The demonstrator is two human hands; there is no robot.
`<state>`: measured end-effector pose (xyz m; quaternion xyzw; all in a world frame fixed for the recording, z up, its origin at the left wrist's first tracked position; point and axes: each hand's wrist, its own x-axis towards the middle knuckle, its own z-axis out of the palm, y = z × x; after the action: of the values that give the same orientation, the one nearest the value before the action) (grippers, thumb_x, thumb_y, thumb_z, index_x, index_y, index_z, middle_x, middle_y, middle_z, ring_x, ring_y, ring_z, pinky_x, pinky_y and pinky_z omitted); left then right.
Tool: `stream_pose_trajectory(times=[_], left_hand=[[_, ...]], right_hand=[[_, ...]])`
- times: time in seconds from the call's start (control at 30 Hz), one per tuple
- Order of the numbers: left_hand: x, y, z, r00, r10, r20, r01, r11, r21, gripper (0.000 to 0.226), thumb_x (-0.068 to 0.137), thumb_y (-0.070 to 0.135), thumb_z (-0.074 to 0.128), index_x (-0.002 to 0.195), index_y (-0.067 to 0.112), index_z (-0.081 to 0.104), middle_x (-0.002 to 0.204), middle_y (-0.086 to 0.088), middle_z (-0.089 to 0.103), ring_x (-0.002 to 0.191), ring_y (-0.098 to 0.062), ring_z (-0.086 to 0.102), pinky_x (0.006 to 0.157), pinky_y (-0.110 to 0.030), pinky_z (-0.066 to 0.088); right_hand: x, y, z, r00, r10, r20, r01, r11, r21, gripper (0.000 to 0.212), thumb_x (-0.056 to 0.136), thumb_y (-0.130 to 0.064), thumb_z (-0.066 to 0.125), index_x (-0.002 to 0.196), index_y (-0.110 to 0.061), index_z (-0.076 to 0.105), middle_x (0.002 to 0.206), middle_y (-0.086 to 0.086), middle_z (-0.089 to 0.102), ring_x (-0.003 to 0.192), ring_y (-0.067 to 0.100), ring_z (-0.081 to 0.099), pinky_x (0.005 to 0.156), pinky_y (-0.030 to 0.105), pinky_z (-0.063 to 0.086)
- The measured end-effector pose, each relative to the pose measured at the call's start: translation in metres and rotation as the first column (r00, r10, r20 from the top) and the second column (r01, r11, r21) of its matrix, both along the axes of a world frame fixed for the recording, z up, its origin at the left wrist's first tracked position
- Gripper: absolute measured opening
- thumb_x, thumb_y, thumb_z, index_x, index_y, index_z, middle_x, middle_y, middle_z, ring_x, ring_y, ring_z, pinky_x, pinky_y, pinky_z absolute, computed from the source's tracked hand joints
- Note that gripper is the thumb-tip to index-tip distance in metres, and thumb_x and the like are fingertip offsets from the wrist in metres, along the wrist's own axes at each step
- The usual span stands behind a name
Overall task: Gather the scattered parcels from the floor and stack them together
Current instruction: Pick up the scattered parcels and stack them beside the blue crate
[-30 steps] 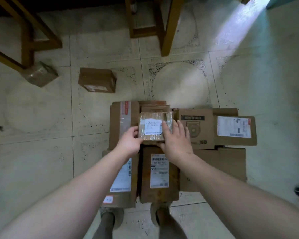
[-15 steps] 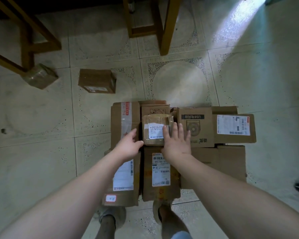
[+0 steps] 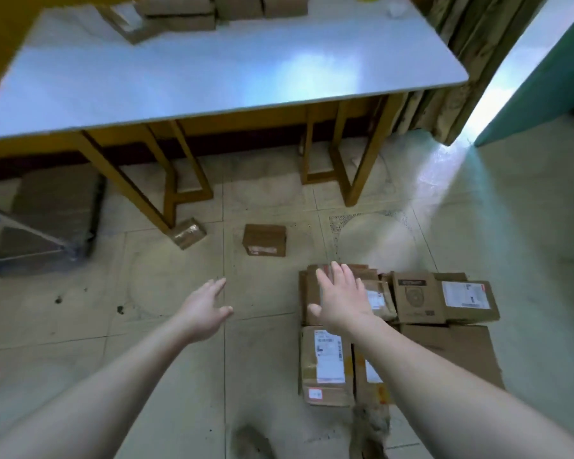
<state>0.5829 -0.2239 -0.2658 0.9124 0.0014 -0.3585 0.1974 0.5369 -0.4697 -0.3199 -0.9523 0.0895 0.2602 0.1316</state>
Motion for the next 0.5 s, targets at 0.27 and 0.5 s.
stream_pose_trajectory(times=[0.27, 0.5], left_hand=[[0.005, 0.122, 0.115, 0.957, 0.079, 0.28, -0.084, 0.996, 0.005, 0.071, 0.091, 0.029, 0.06, 0.151, 0.027, 0.022, 0.158, -0.002, 0.018, 0.144, -0.021, 0.021, 0.115, -0.04, 0.026], [0.052, 0.144, 0.133, 0.954, 0.047, 0.296, -0.035, 0.998, -0.045, 0.072, 0.09, 0.034, 0.06, 0.15, 0.03, 0.02, 0.159, 0.0, 0.016, 0.144, -0.021, 0.019, 0.113, -0.041, 0.025]], right_hand=[[0.051, 0.123, 0.079, 0.976, 0.054, 0.212, -0.063, 0.997, 0.037, 0.078, 0.087, -0.056, 0.054, 0.151, -0.03, 0.017, 0.161, 0.008, 0.007, 0.147, 0.027, 0.001, 0.116, 0.048, 0.008], [0.089, 0.151, 0.093, 0.969, 0.007, 0.248, -0.007, 1.0, 0.0, 0.078, 0.084, -0.059, 0.057, 0.149, -0.032, 0.023, 0.159, 0.006, 0.017, 0.146, 0.027, 0.01, 0.114, 0.05, 0.015]])
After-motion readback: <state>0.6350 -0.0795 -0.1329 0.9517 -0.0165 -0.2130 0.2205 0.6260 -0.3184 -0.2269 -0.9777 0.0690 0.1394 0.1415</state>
